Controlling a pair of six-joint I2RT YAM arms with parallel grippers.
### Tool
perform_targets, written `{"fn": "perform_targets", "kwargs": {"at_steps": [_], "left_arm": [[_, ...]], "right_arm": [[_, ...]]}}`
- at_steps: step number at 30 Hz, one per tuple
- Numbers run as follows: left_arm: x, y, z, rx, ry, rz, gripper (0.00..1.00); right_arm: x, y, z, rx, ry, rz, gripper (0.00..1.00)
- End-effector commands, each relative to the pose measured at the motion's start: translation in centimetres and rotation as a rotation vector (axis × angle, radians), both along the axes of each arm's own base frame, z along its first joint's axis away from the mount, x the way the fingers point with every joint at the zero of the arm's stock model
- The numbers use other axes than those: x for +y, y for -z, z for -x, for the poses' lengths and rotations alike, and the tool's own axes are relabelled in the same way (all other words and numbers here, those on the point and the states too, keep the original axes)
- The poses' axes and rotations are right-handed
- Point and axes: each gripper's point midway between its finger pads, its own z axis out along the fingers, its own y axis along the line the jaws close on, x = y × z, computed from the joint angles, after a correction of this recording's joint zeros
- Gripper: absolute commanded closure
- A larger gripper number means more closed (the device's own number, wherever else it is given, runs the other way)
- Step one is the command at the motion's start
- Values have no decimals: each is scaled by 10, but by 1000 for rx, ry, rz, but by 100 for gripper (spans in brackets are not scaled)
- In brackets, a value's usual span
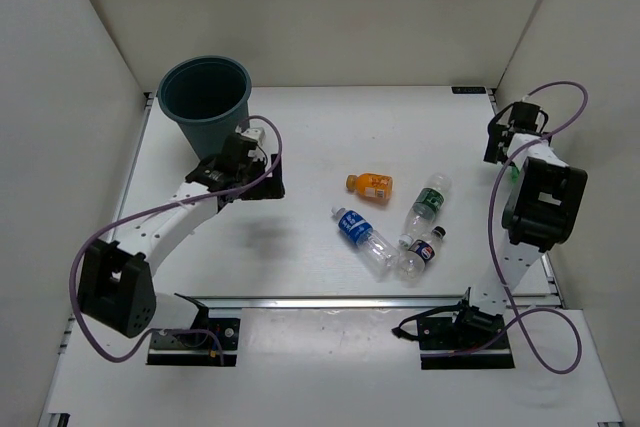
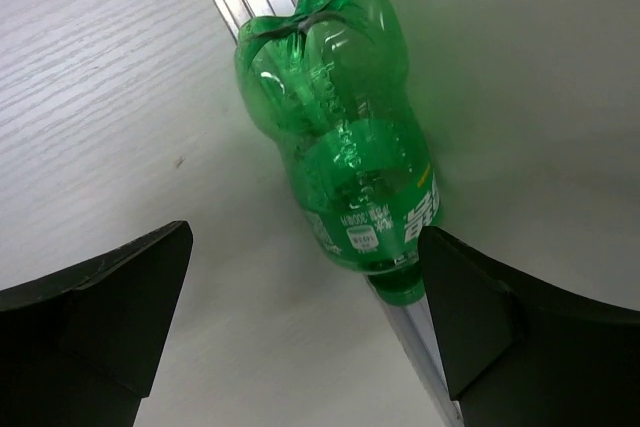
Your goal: Put the plastic bottles in the bin
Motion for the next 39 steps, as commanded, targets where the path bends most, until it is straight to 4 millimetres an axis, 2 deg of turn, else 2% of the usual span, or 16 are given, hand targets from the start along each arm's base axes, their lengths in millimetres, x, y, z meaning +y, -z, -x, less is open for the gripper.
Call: {"fn": "perform_targets", "kwargs": {"at_steps": [1, 8, 9, 16, 17, 19, 20, 21, 23, 26, 28, 30, 31, 34, 36, 39], "left_arm": [[-20, -16, -8, -33, 37, 68, 2], [-23, -10, -3, -15, 57, 59, 1], [-23, -9, -4, -15, 57, 51, 2], [-21, -10, -3, 0, 57, 32, 1], [-20, -9, -4, 2, 57, 27, 1], [-23, -14, -4, -4, 63, 32, 2], [-23, -13, -4, -2, 65, 29, 2], [-22, -14, -5, -4, 58, 34, 1], [-22, -14, -3, -5, 58, 36, 1], [-23, -19, 0, -19, 59, 47, 1], [-16, -20, -1, -33, 39, 29, 1], [-12, -21, 0, -41, 28, 26, 1], [-10, -23, 1, -46, 23, 28, 2], [-1, -28, 2, -65, 5, 31, 1], [6, -30, 3, -73, -10, 22, 2], [24, -41, 5, -102, -46, -27, 1]], "right_arm": [[-25, -30, -25, -120, 46, 83, 7], [-43, -11, -27, -106, 86, 151, 8], [-45, -14, -30, -121, 95, 154, 8], [-52, 17, -29, -90, 108, 102, 12], [-52, 21, -28, -82, 106, 101, 15], [-50, 19, -30, -83, 105, 121, 30], [-48, 17, -30, -84, 107, 139, 43], [-48, 14, -30, -87, 103, 152, 48], [-47, 2, -31, -106, 107, 189, 65], [-44, -24, -37, -159, 93, 241, 81], [-40, -41, -42, -194, 79, 247, 88], [-32, -72, -45, -254, 60, 249, 94], [-22, -83, -49, -282, 31, 239, 100], [5, -114, -57, -350, -36, 228, 100], [22, -121, -55, -346, -80, 203, 100], [79, -144, -66, -382, -232, 163, 100]]}}
